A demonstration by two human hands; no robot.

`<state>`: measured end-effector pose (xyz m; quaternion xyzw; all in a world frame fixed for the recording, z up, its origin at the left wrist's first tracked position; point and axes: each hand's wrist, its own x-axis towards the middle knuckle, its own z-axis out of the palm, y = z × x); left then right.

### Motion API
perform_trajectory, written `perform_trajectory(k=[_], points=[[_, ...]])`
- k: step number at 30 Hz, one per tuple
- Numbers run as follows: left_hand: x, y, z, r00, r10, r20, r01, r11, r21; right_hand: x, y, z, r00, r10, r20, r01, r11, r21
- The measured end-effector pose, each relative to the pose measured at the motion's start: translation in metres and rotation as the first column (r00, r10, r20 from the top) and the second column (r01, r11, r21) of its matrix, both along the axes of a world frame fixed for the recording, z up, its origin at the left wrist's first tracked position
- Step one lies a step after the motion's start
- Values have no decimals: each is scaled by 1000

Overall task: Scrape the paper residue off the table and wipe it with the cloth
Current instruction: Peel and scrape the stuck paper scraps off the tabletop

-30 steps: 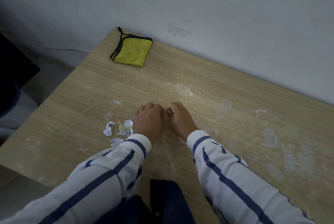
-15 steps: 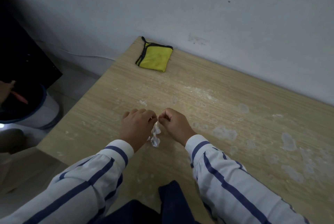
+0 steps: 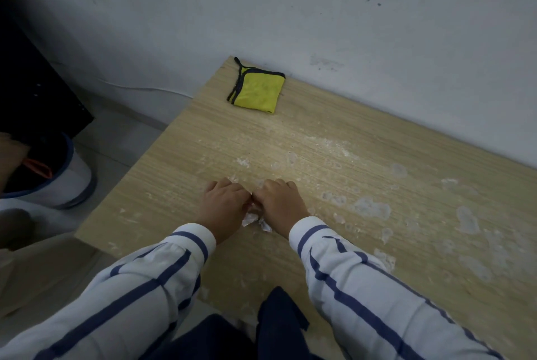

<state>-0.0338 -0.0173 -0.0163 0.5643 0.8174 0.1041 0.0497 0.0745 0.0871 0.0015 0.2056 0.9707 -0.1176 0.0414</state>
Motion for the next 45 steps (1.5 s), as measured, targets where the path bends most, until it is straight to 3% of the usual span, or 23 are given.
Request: perform_trajectory(k=[8,12,19,23,27,37,45], points=[[-3,-2,4,995,-102,0,101,989,-103,1,-3,5,994,-37,106,40,999,-27],[-4,0,11,989,-145,-39,134,970,-202,-3,0,7,980,-133,150,152,980,-124],[4,11,19,987,-124,-103,87,948,-307,-1,-3,6,943,-326,65,330,891,-311],[7,13,14,999,-35,-40,24,967,-253,8,-3,2,898,-440,-10,401,827,-395],[8,13,12,998,51,34,-43,981,-190,17,-2,5,898,-440,-1,408,833,-373],[45,36,24,992,-76,99,75,997,10,55,-6,12,832,-555,-33,520,798,-303],[115,61,8,951,-285,117,295,952,-85,123,6,5,740,-673,-9,652,720,-237]])
